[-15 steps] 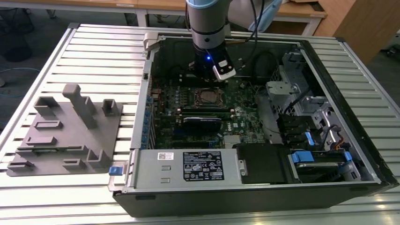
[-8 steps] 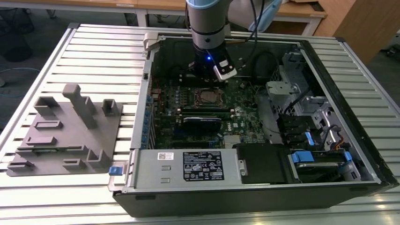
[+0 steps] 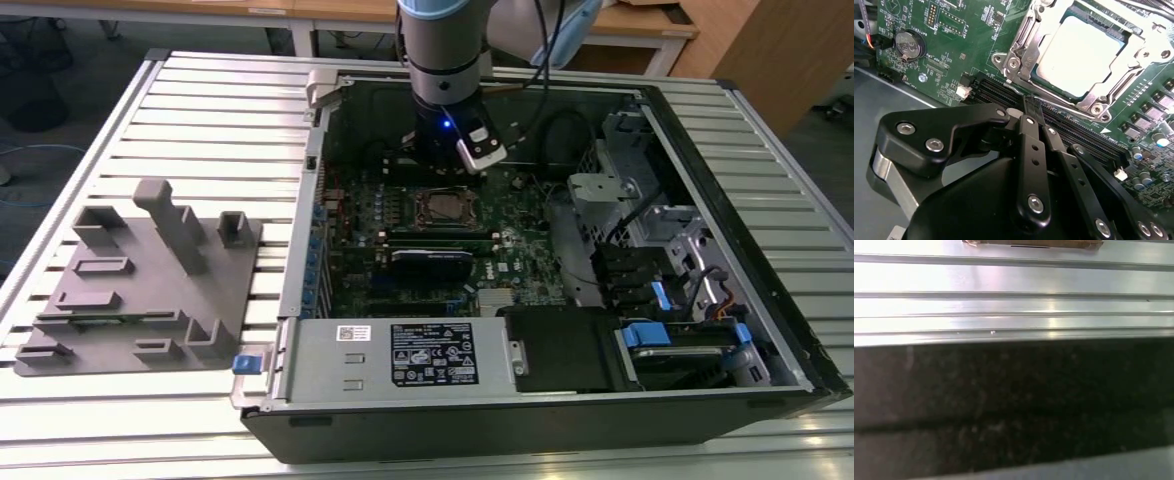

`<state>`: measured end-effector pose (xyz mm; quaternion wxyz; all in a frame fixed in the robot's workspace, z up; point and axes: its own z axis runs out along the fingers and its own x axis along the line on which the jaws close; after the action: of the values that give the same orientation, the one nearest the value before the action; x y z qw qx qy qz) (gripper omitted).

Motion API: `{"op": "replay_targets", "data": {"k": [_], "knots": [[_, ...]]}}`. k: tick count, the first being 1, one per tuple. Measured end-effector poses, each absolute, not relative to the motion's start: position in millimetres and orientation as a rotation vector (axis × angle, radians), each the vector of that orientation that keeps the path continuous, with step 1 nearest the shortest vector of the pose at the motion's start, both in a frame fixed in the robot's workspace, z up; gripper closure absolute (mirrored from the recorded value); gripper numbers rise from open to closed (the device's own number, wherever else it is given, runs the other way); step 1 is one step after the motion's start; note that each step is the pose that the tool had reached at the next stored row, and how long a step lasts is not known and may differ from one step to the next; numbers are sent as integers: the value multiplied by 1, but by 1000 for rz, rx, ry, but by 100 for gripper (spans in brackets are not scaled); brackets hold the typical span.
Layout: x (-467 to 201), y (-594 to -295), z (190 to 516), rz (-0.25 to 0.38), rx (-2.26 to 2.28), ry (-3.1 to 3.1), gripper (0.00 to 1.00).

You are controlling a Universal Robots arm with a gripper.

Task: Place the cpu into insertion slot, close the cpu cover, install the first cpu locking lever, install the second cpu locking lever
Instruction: 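Install the first cpu locking lever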

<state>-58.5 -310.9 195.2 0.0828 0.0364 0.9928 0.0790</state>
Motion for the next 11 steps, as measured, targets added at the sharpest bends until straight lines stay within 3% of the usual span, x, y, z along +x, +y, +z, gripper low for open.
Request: {"op": "replay_targets", "data": {"k": [11], "knots": [[-58,-311,195,235,74,2967,89]]}}
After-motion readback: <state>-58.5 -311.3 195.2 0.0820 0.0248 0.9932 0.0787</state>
